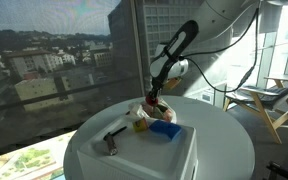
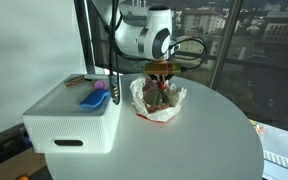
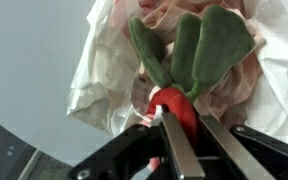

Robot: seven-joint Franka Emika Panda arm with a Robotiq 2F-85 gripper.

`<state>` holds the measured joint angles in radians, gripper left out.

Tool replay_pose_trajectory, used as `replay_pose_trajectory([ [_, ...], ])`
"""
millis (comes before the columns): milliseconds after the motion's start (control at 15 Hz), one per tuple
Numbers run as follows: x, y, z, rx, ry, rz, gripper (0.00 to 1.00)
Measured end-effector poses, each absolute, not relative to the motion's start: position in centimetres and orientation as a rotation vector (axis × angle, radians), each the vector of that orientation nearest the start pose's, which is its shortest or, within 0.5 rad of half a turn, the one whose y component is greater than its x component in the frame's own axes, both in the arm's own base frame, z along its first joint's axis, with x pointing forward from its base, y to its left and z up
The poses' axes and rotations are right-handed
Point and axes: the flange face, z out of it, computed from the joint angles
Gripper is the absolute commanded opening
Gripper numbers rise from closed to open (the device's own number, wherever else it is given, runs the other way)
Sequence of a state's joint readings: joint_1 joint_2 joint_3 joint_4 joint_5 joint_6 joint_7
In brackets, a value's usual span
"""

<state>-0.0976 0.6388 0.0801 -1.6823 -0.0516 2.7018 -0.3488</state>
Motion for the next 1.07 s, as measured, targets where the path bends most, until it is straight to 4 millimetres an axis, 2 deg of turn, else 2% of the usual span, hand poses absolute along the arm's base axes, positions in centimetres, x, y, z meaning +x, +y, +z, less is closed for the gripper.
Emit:
replay_pose_trajectory([
  [67, 71.5, -1.7, 26.4, -3.075, -0.545, -0.579, 0.09],
  [133, 71.7, -1.6, 26.0, -3.054, -0.54, -0.557, 0.43],
  [267, 71.9, -1.2, 25.8, -3.0, -0.525, -0.516, 0.51],
  [467, 72.0, -0.7, 27.0, -2.952, -0.522, -0.518, 0.73],
  [667, 72.2, -0.8, 29.1, -2.955, -0.533, -0.566, 0.95],
  [733, 72.2, -1.0, 29.9, -2.961, -0.533, -0.583, 1.0],
  [1067, 72.1, -4.2, 33.6, -3.014, -0.421, -0.65, 1.0],
])
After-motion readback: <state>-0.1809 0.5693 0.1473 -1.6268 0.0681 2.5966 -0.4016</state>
